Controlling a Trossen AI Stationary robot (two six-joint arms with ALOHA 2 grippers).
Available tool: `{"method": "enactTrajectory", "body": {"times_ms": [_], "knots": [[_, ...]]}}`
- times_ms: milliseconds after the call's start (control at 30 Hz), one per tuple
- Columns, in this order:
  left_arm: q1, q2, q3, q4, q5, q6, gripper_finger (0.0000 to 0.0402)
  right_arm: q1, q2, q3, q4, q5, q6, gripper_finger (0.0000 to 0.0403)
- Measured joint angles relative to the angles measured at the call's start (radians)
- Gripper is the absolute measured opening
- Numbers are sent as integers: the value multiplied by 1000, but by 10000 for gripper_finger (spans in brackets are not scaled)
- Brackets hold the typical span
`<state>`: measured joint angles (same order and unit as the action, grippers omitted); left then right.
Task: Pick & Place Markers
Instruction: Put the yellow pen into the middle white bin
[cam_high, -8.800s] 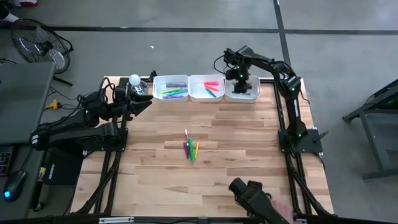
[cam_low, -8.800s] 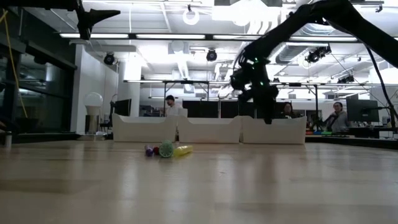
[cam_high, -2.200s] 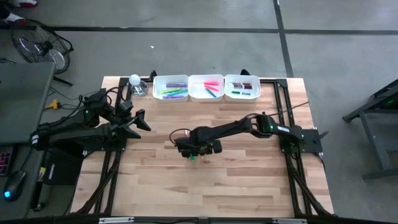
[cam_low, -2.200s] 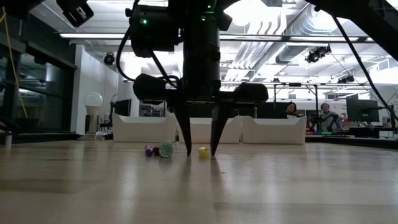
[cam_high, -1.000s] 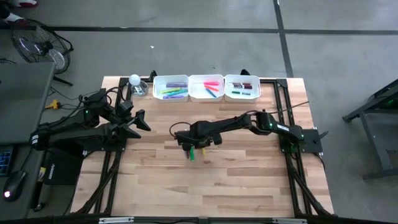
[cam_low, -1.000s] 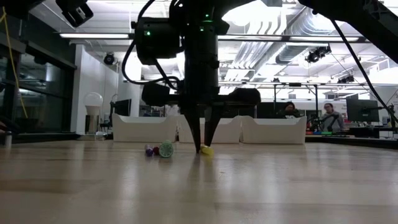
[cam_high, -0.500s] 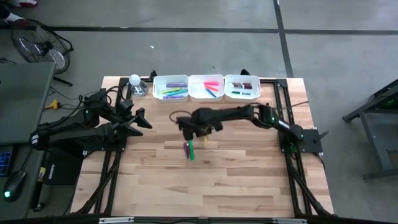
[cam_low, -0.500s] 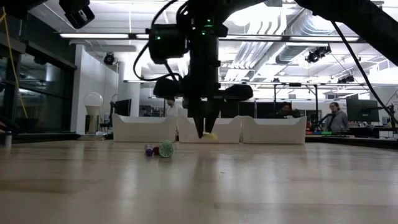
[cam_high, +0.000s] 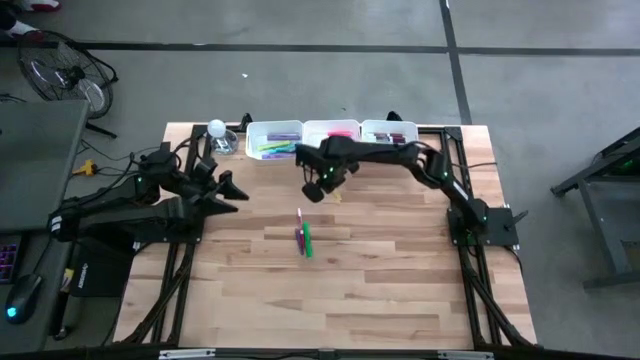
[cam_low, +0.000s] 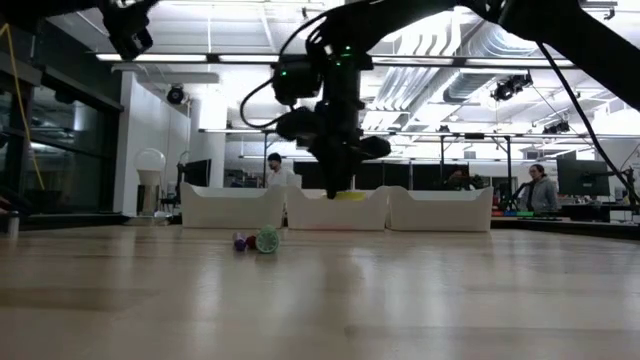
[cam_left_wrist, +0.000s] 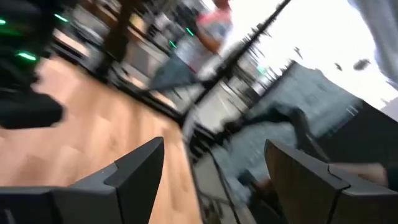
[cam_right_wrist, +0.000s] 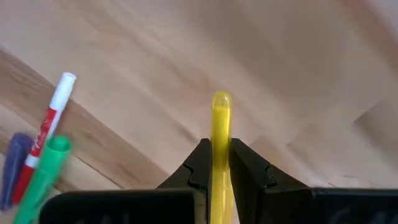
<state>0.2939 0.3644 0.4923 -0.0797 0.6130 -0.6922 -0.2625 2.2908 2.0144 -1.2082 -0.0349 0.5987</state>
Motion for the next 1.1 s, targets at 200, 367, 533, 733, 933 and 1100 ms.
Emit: {"method": "enactTrajectory", "body": {"times_ms": [200,367,533,733,933,1100], "knots": [[0,0,0,9,-259,4,275,-78,-47,0,8,28,-195,31],[0,0,0,9,-513,-14,275,-150,-73,3,66,75,-367,29],[0,14,0,10,-729,-19,275,-213,-75,3,169,76,-537,33],[0,53,0,17,-892,-50,275,-255,-75,2,273,8,-808,32],[0,94,0,48,-909,-121,275,-287,-74,-2,341,-88,-1061,36],[0,124,0,92,-885,-171,275,-322,-72,-2,370,-81,-1098,35]]}}
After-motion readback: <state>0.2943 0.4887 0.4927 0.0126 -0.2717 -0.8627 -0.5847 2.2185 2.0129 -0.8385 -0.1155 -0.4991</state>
